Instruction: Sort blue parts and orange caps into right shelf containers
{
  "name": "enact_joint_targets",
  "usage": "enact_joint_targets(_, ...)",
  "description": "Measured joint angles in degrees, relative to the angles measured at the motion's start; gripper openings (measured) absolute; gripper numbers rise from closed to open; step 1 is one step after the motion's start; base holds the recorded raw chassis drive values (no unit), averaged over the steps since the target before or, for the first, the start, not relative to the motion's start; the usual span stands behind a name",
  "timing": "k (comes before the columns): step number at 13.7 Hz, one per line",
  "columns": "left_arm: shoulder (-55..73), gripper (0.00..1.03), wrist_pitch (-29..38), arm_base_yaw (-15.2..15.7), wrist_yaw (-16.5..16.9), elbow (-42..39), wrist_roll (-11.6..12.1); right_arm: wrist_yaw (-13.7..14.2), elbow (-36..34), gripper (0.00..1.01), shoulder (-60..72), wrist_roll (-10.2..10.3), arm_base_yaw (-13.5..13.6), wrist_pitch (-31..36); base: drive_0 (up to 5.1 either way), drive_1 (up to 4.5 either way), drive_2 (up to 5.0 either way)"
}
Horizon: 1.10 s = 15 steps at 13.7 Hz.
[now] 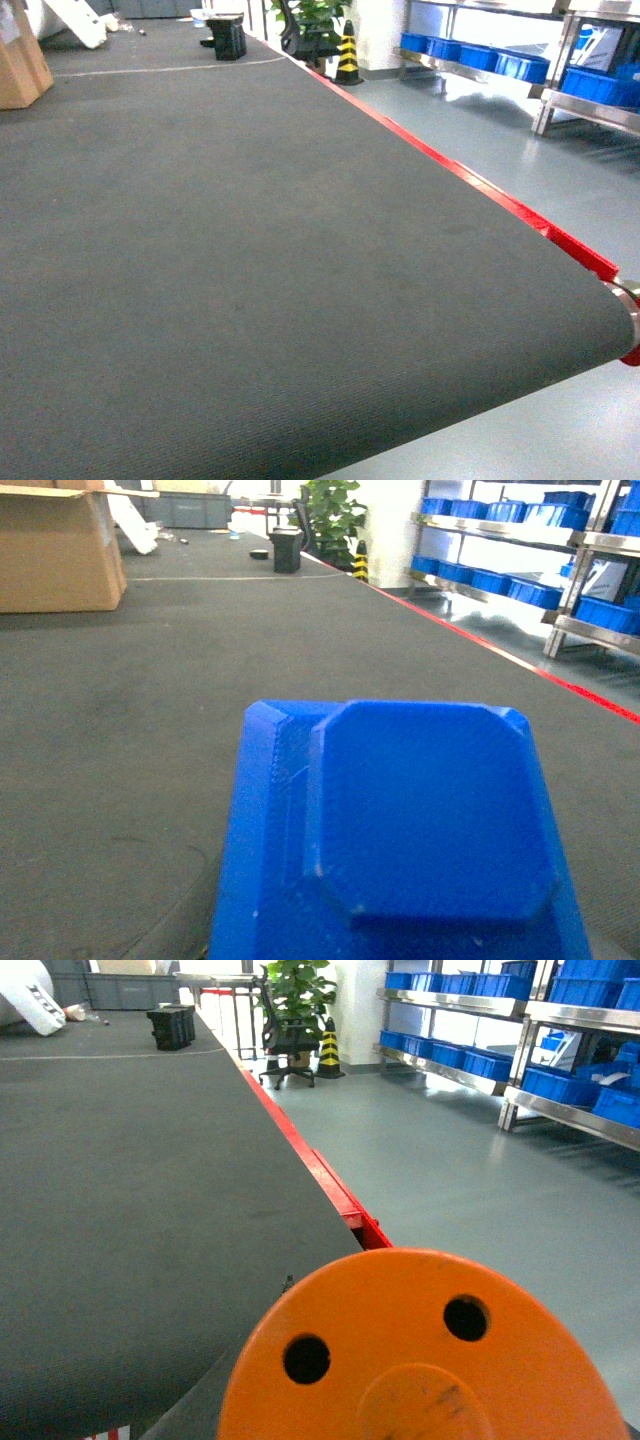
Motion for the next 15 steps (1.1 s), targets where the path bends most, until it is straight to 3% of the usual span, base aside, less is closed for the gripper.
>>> enact_joint_targets(15,0.0,0.42,0.0,0.0,0.0,0.0,0.0,0.0,0.0,0.45,0.0,0.0,0.0,0.0,-1.6,-1.6,-1.6)
